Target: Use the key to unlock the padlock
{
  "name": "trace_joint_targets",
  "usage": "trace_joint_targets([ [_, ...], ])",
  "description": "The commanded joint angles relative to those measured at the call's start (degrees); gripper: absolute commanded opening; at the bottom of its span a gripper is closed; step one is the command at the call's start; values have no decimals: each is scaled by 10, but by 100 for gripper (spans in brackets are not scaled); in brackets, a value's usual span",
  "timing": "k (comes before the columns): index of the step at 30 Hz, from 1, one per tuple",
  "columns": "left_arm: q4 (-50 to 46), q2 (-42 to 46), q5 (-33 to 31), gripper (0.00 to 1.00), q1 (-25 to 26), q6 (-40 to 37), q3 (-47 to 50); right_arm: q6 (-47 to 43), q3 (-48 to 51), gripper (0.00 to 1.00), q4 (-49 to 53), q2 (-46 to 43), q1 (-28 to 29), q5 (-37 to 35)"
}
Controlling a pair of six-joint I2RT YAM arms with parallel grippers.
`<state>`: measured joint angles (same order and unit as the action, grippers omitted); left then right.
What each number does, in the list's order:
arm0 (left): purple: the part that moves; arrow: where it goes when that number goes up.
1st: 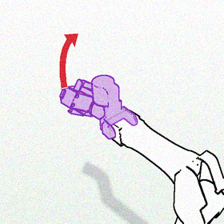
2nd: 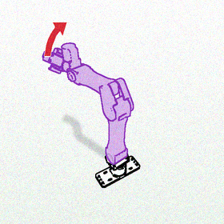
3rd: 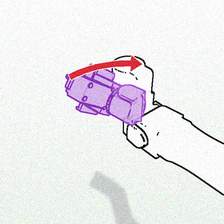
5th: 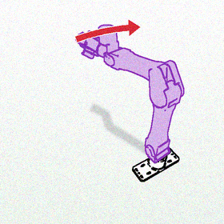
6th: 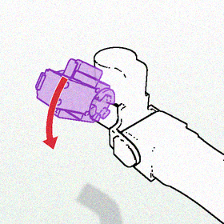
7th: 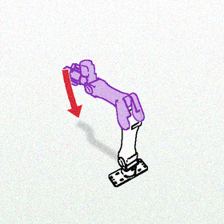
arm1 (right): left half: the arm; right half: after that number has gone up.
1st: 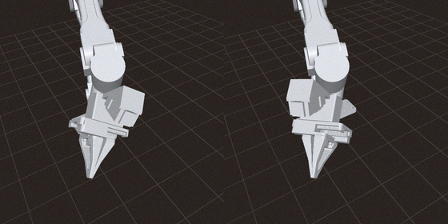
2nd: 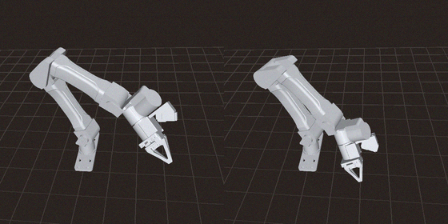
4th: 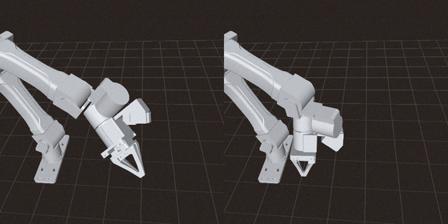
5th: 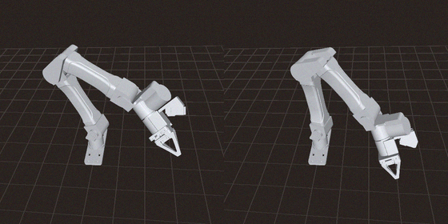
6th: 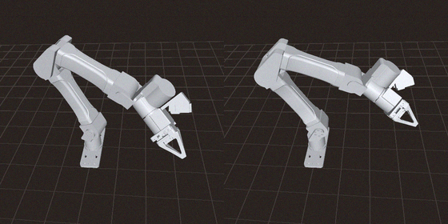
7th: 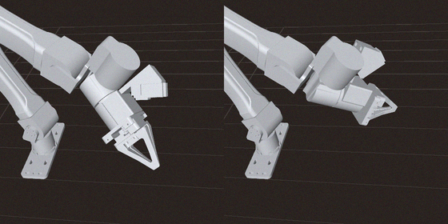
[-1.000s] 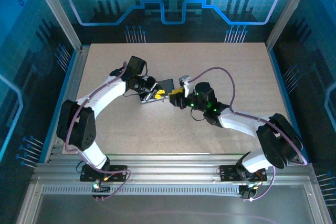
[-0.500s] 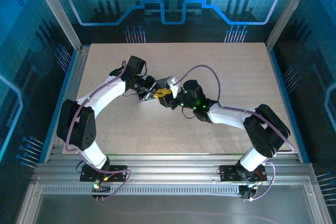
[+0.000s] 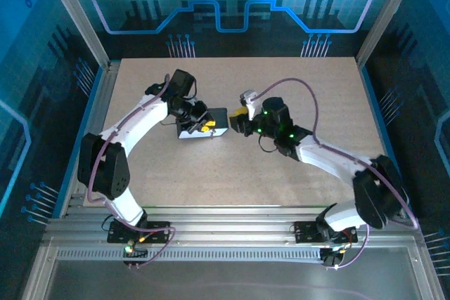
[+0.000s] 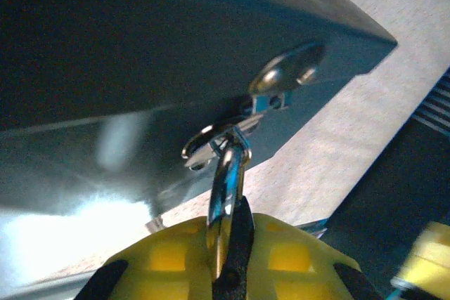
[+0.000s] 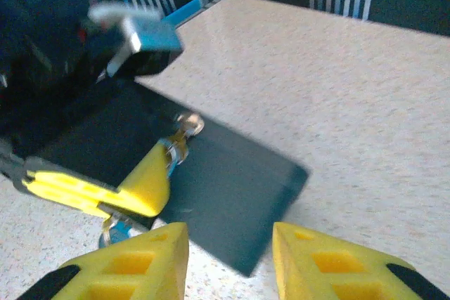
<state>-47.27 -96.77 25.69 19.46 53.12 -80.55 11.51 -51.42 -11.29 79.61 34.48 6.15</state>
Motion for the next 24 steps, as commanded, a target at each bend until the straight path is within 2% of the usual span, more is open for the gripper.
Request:
trace_joint_targets([
  [1, -85, 27, 10, 0, 8, -36, 0, -2, -49, 36, 155, -55, -28, -25],
  [6, -25, 68, 54, 0, 20, 57, 41, -16, -91, 35, 247, -71, -42, -13],
  [14, 72, 119, 54, 0, 54, 220, 86, -15, -118, 35, 308, -79, -42, 20],
  [24, 197, 108, 41, 0, 58, 299, 153, -11, -105, 35, 305, -83, -41, 37],
])
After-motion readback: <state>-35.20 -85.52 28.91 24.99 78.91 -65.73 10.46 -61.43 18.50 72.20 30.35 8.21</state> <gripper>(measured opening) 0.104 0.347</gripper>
